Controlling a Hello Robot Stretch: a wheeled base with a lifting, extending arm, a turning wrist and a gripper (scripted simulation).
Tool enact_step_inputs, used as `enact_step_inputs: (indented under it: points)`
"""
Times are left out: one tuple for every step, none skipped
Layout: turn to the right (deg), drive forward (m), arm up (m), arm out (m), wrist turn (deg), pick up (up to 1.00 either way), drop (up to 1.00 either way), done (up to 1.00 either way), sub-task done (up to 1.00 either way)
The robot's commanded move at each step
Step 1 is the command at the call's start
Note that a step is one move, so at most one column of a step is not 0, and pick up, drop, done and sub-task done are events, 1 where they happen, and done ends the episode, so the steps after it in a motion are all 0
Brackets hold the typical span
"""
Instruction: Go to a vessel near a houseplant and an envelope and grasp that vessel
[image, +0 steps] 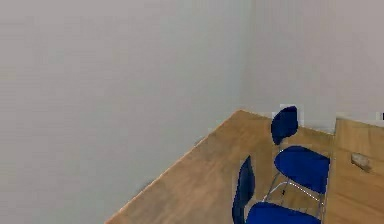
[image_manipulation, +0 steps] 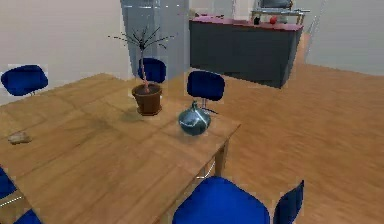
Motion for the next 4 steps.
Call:
enact_step_inputs:
  points:
    - [45.0,0.0,0.0,0.0,0.0,0.0,0.0,0.0,0.0]
    - [45.0,0.0,0.0,0.0,0.0,0.0,0.0,0.0,0.0]
    - [45.0,0.0,0.0,0.0,0.0,0.0,0.0,0.0,0.0]
    - [9.0,0.0,0.0,0.0,0.0,0.0,0.0,0.0,0.0]
